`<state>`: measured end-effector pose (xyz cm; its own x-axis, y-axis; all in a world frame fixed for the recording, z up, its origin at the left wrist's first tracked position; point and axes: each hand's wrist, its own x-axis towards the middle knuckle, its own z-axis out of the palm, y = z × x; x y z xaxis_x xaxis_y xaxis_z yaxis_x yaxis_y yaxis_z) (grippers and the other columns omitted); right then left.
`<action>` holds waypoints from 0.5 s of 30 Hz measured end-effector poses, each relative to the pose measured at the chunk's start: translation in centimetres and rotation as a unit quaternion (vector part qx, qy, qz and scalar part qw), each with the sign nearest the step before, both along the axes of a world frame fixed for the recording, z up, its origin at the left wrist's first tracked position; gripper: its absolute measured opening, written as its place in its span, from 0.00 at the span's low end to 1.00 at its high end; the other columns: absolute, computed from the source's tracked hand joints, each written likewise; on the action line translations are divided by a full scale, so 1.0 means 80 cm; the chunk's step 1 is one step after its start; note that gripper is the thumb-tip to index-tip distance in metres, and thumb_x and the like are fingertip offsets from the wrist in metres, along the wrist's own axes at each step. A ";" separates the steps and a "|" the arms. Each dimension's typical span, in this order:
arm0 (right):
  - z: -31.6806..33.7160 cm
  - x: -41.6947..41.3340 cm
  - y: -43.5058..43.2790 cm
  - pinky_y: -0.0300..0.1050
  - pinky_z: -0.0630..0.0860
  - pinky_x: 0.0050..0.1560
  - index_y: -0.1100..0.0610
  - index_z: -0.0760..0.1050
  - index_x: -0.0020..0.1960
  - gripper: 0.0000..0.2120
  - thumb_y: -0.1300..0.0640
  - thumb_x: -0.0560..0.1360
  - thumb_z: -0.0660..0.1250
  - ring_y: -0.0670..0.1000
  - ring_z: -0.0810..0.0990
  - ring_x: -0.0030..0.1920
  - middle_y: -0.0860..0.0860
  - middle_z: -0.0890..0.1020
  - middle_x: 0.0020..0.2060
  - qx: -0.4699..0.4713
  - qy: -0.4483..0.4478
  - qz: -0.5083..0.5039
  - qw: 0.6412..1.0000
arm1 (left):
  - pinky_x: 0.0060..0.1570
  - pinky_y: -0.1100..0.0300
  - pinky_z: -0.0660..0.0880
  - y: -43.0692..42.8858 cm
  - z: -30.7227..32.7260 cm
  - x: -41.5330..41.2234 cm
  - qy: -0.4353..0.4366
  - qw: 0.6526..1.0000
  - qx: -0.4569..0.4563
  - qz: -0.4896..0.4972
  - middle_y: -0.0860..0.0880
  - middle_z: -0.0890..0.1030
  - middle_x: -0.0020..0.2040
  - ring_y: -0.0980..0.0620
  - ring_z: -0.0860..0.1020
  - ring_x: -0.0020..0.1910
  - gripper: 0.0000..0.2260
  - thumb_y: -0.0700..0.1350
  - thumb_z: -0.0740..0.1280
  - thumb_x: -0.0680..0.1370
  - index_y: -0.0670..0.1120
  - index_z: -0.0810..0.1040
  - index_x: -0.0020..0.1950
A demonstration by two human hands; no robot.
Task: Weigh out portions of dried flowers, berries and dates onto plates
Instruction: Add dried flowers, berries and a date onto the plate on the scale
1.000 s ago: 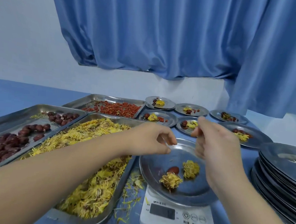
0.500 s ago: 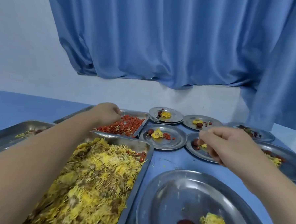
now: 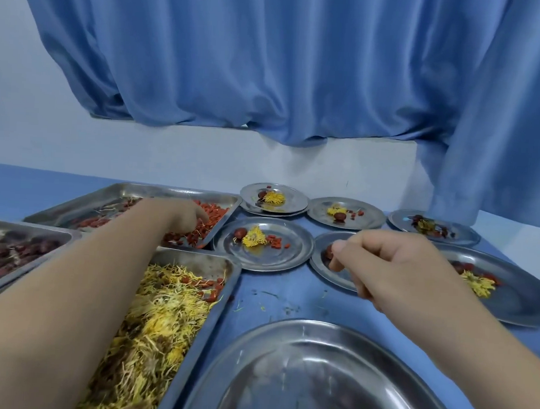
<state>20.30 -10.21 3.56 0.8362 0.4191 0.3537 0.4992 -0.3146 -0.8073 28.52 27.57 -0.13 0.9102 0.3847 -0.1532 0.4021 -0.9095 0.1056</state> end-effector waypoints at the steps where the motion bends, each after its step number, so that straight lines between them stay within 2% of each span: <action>1: 0.000 0.001 0.000 0.29 0.63 0.22 0.57 0.79 0.35 0.15 0.47 0.72 0.65 0.41 0.64 0.21 0.47 0.68 0.20 0.002 -0.002 0.001 1.000 | 0.71 0.41 0.64 0.000 0.001 0.004 0.013 1.000 0.002 -0.006 0.48 0.64 0.77 0.43 0.65 0.73 0.32 0.31 0.52 0.75 0.59 0.69 0.73; 2: 0.000 0.002 0.000 0.30 0.62 0.22 0.57 0.79 0.36 0.15 0.47 0.71 0.65 0.42 0.63 0.21 0.47 0.68 0.21 0.003 -0.004 0.002 1.000 | 0.67 0.43 0.68 0.000 0.000 0.007 0.028 1.000 0.004 -0.012 0.47 0.66 0.76 0.43 0.68 0.71 0.33 0.31 0.51 0.75 0.61 0.68 0.72; 4: 0.000 0.004 -0.001 0.31 0.62 0.23 0.56 0.79 0.37 0.15 0.45 0.69 0.64 0.43 0.63 0.22 0.48 0.67 0.21 0.002 -0.011 0.001 1.000 | 0.48 0.51 0.76 -0.001 -0.006 0.010 0.061 0.998 -0.004 -0.021 0.47 0.75 0.66 0.46 0.78 0.54 0.34 0.31 0.51 0.76 0.65 0.70 0.69; 5: 0.000 0.005 -0.001 0.32 0.62 0.23 0.56 0.79 0.37 0.16 0.44 0.69 0.63 0.44 0.63 0.23 0.47 0.67 0.21 0.000 -0.015 0.000 1.000 | 0.40 0.56 0.74 0.000 -0.009 0.012 0.078 0.997 -0.006 -0.021 0.48 0.77 0.62 0.49 0.77 0.48 0.33 0.31 0.51 0.76 0.66 0.71 0.67; 6: 0.000 0.005 -0.002 0.32 0.62 0.23 0.56 0.79 0.37 0.16 0.44 0.69 0.63 0.44 0.64 0.23 0.47 0.68 0.21 -0.001 -0.018 -0.001 1.000 | 0.37 0.57 0.71 0.001 -0.012 0.014 0.089 0.996 -0.005 -0.020 0.49 0.76 0.60 0.50 0.77 0.46 0.32 0.32 0.51 0.76 0.65 0.72 0.67; 8: 0.000 0.006 -0.002 0.31 0.62 0.23 0.56 0.79 0.37 0.16 0.43 0.69 0.63 0.42 0.64 0.22 0.47 0.68 0.21 0.000 -0.019 0.000 1.000 | 0.36 0.58 0.72 0.006 -0.012 0.013 0.094 0.995 -0.007 -0.013 0.49 0.76 0.57 0.49 0.77 0.47 0.30 0.32 0.54 0.76 0.62 0.73 0.67; 9: 0.001 0.007 -0.002 0.31 0.62 0.23 0.55 0.80 0.37 0.16 0.44 0.69 0.63 0.42 0.64 0.22 0.47 0.68 0.21 0.002 -0.019 0.001 1.000 | 0.37 0.56 0.75 0.008 -0.009 0.011 0.098 0.995 -0.017 -0.006 0.47 0.77 0.55 0.46 0.78 0.48 0.28 0.32 0.56 0.75 0.60 0.76 0.63; 12: 0.002 0.006 -0.003 0.31 0.62 0.22 0.53 0.80 0.36 0.14 0.44 0.70 0.64 0.42 0.64 0.21 0.47 0.68 0.20 0.011 -0.018 0.005 1.000 | 0.37 0.56 0.78 0.014 0.008 0.003 0.111 0.993 -0.041 0.006 0.45 0.80 0.49 0.46 0.80 0.45 0.23 0.31 0.58 0.73 0.58 0.84 0.43; 13: 0.002 0.005 -0.003 0.31 0.63 0.23 0.52 0.80 0.36 0.14 0.45 0.71 0.64 0.42 0.64 0.22 0.46 0.68 0.20 0.014 -0.018 0.006 1.000 | 0.36 0.57 0.77 0.015 0.014 0.000 0.110 0.993 -0.045 0.007 0.46 0.81 0.47 0.47 0.80 0.43 0.22 0.32 0.59 0.73 0.57 0.84 0.40; 15: 0.002 0.005 -0.004 0.31 0.63 0.23 0.52 0.80 0.36 0.13 0.45 0.72 0.64 0.42 0.65 0.23 0.47 0.69 0.21 0.016 -0.017 0.005 1.000 | 0.34 0.58 0.76 0.015 0.023 -0.005 0.099 0.993 -0.057 0.013 0.46 0.82 0.46 0.49 0.80 0.41 0.17 0.34 0.61 0.74 0.54 0.84 0.41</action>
